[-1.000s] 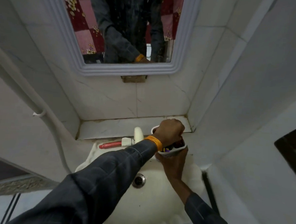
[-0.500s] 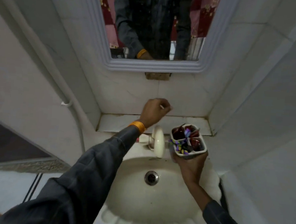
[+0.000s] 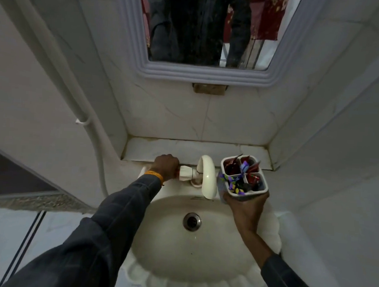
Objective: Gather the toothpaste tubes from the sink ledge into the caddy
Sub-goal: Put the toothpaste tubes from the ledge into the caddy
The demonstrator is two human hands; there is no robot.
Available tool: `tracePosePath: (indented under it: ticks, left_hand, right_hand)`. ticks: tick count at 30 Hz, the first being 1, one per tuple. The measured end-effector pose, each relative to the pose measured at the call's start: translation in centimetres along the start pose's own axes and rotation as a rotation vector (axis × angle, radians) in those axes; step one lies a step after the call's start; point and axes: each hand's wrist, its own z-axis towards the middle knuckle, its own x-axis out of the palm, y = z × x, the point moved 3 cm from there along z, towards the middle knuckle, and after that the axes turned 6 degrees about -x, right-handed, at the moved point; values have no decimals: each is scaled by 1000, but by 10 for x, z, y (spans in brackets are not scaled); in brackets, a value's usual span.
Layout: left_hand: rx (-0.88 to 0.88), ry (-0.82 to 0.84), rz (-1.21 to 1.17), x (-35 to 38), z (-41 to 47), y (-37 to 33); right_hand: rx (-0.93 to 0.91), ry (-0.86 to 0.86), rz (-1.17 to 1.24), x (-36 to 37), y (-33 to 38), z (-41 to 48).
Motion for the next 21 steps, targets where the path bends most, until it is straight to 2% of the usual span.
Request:
tracePosePath:
  ticks: [4, 9, 14, 17, 21]
  left_hand:
    - [-59, -50, -3, -17, 2, 12]
    - [-47, -170, 33, -63, 0, 40]
    - [-112, -195, -243, -112, -8, 35]
    - [16, -265, -492, -143, -17, -7]
    - [314, -156, -702, -170, -42, -88]
  right_hand:
    - [-18, -4, 38, 0, 4, 3]
    - [-1, -3, 28, -1, 0, 6]
    - [-2, -8, 35, 0, 1, 4]
    - [16, -10, 25, -1, -4, 3]
    - [21, 41, 5, 0, -8, 9]
